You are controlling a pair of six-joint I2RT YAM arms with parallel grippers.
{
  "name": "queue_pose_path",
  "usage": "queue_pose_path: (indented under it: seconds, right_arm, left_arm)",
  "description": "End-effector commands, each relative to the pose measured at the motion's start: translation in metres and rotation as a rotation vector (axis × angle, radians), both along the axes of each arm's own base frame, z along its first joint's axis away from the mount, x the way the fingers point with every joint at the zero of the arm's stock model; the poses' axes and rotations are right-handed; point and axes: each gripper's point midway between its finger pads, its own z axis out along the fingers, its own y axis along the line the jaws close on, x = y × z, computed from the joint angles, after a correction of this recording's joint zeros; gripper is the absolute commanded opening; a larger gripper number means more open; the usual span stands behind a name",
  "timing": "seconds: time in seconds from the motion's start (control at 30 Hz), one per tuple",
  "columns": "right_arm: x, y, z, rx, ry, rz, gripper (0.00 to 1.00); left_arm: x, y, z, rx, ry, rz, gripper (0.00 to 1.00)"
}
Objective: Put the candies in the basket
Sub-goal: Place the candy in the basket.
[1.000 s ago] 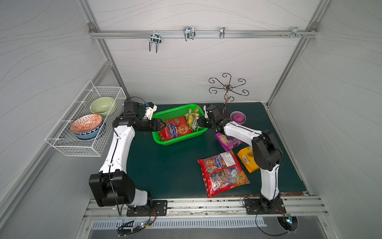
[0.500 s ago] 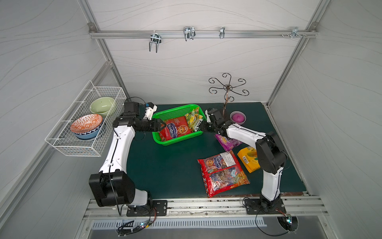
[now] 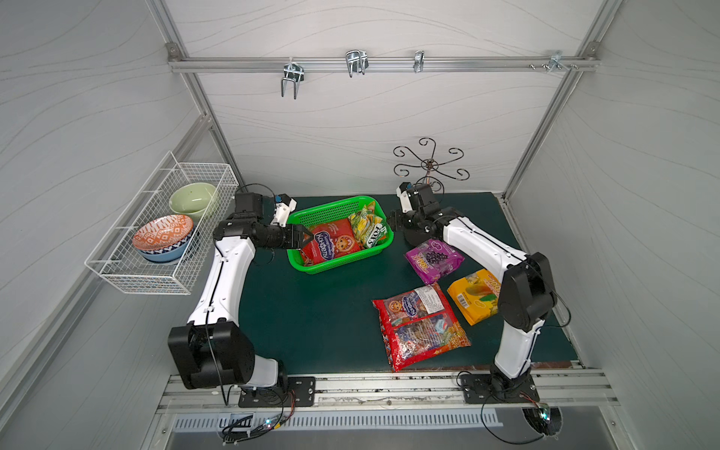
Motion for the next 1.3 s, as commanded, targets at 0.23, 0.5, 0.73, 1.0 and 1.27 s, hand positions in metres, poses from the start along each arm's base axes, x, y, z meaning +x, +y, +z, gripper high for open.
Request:
queue_pose_path:
  seconds: [0.23,0.5,0.73,1.0,1.27]
  right_arm:
    - [0.009,0.032,-0.033,-0.008,0.069,0.168,0.56]
    - [0.011,0.041,-0.061,-0.008,0.132,0.186,0.22]
    - [-0.008,0.04,-0.075,-0.014,0.182,0.201,0.06]
    - [-0.035,0.037,-0.076,-0.017,0.206,0.208,0.03]
    - [-0.028,0.03,-0.05,-0.02,0.162,0.17,0.34]
  left_arm:
    - [0.005,0.001,0.007,0.004,-0.045,-0.005,0.65]
    - [0.005,0.0,0.006,0.003,-0.042,-0.006,0.65]
    - [0.005,-0.001,0.005,-0.004,-0.043,-0.01,0.65]
    - [0.005,-0.001,0.005,-0.006,-0.042,-0.01,0.65]
    - [0.006,0.0,0.003,-0.004,-0.035,-0.006,0.65]
